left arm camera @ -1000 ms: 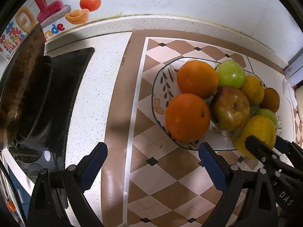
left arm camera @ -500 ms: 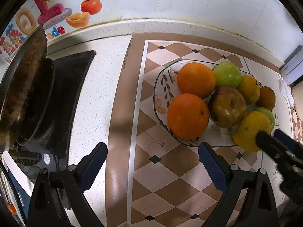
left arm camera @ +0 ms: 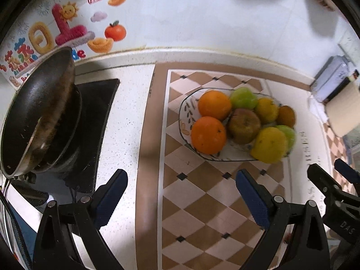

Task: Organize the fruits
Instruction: 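Open the right tool and withdraw both tools from the plate, then grasp a red cherry tomato with the left tool while the right grasps the other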

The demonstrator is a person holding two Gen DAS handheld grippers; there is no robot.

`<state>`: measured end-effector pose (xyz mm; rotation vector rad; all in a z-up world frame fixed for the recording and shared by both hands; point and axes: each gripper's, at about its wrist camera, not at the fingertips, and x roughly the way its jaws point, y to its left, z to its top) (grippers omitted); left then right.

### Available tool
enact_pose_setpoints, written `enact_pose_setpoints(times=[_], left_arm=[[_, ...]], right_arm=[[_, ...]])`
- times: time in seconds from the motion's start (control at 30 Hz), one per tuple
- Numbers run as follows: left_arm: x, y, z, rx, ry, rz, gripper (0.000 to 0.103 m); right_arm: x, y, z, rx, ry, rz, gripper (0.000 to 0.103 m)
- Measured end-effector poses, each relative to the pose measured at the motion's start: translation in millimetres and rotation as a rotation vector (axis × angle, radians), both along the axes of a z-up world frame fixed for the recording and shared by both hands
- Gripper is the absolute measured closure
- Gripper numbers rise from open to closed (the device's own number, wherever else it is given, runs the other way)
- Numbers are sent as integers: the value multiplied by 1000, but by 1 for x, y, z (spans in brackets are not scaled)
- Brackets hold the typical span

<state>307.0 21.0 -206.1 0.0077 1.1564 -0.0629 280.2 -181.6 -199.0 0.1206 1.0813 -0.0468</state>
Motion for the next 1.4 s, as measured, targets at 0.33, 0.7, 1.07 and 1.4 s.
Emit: enact_pose_setpoints(times=[0.33,0.7,1.07,1.4], left_arm=[[-56,1,62,-37,-107,-17,5],[-108,-6,127,-13,-200,1,5],[-121,-23,136,8,-209,9,5],[-81,-84,58,59,-16,-59,3]], right_arm=[[-64,1,81,-8,-124,0,6],[-121,-12,145,8,-199,46,6],[-125,-41,145,127,-181,46,5],[-105,-153,25,254,55,-143,10]])
